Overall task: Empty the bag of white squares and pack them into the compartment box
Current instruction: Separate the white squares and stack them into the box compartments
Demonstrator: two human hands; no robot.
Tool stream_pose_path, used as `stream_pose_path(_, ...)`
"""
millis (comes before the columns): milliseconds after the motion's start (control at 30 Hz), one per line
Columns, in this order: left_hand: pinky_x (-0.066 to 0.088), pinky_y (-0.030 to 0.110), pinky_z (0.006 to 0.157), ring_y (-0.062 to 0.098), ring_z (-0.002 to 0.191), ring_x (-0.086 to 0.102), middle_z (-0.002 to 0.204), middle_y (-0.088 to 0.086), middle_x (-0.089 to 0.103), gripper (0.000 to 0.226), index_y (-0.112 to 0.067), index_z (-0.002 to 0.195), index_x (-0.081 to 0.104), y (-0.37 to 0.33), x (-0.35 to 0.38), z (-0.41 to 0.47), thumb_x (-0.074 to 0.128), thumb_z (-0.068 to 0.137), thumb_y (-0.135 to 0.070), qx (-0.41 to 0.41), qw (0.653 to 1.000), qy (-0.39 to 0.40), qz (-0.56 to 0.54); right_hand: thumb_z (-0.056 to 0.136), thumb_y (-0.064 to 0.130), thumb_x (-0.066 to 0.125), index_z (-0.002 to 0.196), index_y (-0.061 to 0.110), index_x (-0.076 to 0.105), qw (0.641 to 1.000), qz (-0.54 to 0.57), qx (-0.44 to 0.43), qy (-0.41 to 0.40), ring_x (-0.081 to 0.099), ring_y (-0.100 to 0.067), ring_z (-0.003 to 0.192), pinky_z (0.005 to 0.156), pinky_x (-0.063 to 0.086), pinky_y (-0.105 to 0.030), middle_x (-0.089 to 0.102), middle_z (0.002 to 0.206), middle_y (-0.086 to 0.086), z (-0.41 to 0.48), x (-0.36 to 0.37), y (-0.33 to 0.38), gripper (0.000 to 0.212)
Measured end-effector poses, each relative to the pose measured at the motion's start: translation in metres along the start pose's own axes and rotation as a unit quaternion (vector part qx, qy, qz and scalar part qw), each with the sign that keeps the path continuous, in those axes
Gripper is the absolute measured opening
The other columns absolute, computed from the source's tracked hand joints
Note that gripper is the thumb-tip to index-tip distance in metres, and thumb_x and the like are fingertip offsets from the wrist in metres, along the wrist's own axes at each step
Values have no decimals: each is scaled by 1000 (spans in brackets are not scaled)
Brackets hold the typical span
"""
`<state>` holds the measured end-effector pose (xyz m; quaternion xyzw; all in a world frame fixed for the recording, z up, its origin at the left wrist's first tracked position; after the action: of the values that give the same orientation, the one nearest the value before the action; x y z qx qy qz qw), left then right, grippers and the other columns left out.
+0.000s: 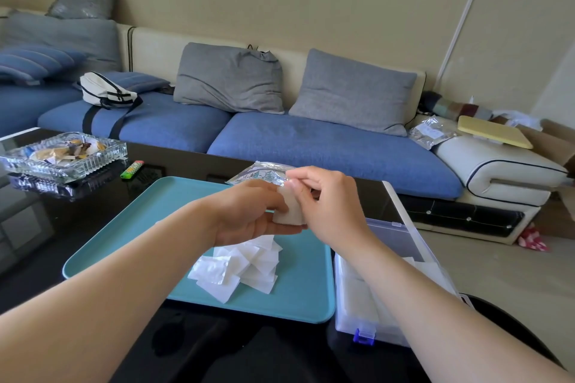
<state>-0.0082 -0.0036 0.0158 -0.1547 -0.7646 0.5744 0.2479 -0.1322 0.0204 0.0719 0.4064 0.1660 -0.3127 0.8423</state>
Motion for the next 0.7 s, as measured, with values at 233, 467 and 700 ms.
stream_pose_path(233,60,41,75,29,80,68,97,16,69,35,6,119,66,4,-11,2,44,92,4,-10,996,-63,55,70,43,81,117,20,64,974,-141,-11,178,64,-27,99,83,56,-46,73,106,1,-12,29,1,55)
stream_pose_path(467,54,56,101,29,89,66,94,11,69,21,-10,102,70,7,1,0,55,91,1,-24,992,-47,116,77,21,86,127,29,70,983,-55,-80,158,68,-9,102,89,53,-29,75,111,12,-13,27,12,53)
stream_pose_path(700,57,47,87,26,75,67,85,10,70,26,-6,97,67,3,2,-3,41,93,0,-25,995,-72,67,74,31,93,131,21,65,987,-49,-37,149,64,-17,106,92,52,-36,74,117,4,-13,19,7,64)
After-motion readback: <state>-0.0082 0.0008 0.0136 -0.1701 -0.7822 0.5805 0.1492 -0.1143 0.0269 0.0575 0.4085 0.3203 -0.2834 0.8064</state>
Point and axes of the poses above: each hand's wrist, its own z-axis towards the middle knuckle, its own x-axis out of the palm, y = z × x, the point moved 8 cm from there along z, towards the middle knuckle
